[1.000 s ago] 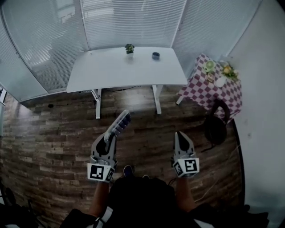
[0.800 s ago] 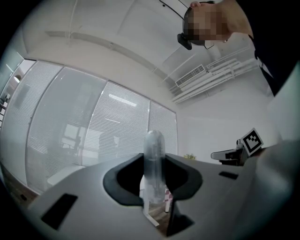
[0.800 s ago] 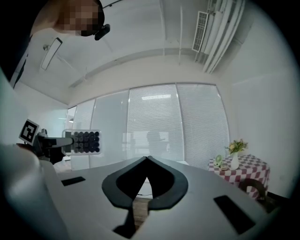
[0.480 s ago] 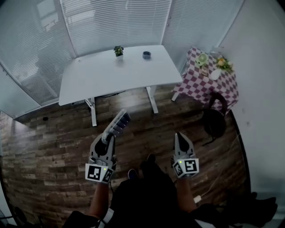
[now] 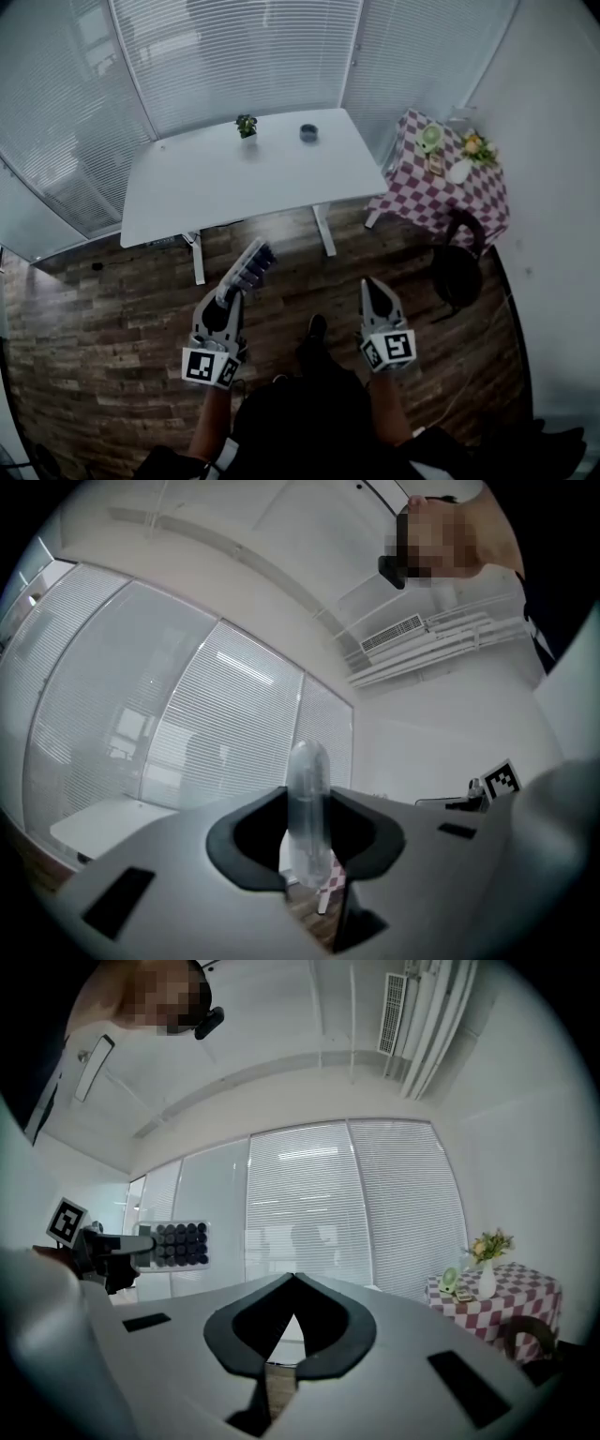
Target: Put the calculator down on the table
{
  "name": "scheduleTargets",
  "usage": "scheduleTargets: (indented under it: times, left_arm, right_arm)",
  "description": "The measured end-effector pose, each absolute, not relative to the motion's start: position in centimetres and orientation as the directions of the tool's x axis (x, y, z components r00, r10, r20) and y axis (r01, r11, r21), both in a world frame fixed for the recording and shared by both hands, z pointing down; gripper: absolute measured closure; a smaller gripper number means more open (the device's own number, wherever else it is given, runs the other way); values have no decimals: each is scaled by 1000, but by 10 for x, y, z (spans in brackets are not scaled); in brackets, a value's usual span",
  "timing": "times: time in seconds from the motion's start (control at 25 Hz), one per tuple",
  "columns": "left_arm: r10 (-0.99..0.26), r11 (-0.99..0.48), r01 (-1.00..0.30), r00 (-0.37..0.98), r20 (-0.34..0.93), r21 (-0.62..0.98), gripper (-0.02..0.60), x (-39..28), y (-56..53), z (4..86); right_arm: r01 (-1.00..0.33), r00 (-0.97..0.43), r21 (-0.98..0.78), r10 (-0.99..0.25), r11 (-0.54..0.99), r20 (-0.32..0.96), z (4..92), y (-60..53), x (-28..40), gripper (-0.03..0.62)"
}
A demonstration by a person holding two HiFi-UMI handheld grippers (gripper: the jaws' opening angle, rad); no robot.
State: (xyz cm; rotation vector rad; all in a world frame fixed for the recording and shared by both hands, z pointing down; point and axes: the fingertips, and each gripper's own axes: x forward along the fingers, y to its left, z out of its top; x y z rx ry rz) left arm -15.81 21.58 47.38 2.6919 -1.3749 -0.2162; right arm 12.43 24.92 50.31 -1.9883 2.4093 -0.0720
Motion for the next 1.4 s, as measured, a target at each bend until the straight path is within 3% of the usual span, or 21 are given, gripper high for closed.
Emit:
scheduleTargets:
  times: [0.52,1.4]
  left_arm:
    - [-818,-575,-807,569,-82,137,482,-123,130,456]
    - [-888,-459,-877,450,-93,143,482,-24,-17,447]
  right_arm:
    - [-978,-195,-77,-981,193,21,494,154,164,588]
    - [-909,-413,30,-910,415,42,485,-26,241,588]
